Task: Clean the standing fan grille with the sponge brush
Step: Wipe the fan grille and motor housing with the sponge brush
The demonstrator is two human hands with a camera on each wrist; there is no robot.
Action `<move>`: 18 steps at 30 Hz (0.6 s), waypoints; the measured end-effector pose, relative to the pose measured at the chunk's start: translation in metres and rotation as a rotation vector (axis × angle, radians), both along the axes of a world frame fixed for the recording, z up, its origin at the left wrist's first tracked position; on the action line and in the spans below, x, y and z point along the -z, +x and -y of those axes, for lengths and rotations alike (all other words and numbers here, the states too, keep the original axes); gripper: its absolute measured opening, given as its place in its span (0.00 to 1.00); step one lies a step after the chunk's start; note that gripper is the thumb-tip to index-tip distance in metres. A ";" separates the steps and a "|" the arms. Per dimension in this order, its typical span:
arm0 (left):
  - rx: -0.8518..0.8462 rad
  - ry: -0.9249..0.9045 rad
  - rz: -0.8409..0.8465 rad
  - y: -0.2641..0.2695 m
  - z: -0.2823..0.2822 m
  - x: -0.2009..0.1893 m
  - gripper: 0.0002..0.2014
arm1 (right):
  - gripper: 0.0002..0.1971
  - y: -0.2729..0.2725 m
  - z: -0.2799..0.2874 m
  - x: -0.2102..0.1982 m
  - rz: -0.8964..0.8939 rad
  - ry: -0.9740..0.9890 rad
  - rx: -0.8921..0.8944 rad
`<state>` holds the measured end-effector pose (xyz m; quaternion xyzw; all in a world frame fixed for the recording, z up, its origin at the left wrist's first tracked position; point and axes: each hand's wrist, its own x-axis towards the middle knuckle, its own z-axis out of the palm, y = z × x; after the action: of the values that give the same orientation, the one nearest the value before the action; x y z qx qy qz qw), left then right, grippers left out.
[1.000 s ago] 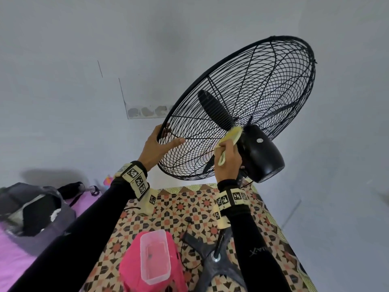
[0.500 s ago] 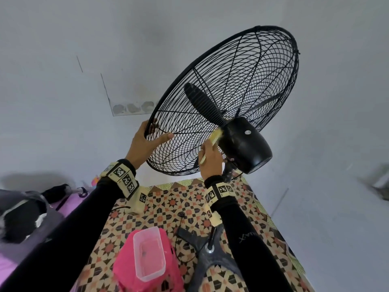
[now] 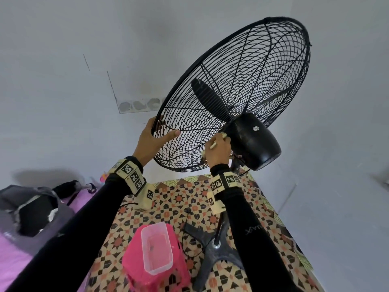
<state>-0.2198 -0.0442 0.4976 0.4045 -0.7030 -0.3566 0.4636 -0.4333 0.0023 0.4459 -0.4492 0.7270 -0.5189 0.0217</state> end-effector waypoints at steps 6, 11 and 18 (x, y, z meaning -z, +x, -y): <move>-0.001 0.005 -0.008 0.003 0.000 0.001 0.51 | 0.07 0.019 -0.017 -0.010 0.295 0.050 -0.315; 0.007 0.016 -0.002 0.000 0.001 0.002 0.52 | 0.04 -0.007 -0.003 -0.022 0.337 -0.048 0.019; 0.010 0.019 -0.007 0.002 0.002 0.003 0.51 | 0.05 -0.004 -0.019 -0.007 0.541 0.018 -0.231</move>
<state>-0.2177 -0.0460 0.4943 0.4040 -0.7002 -0.3669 0.4603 -0.4374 0.0212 0.4527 -0.3742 0.6435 -0.6073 0.2776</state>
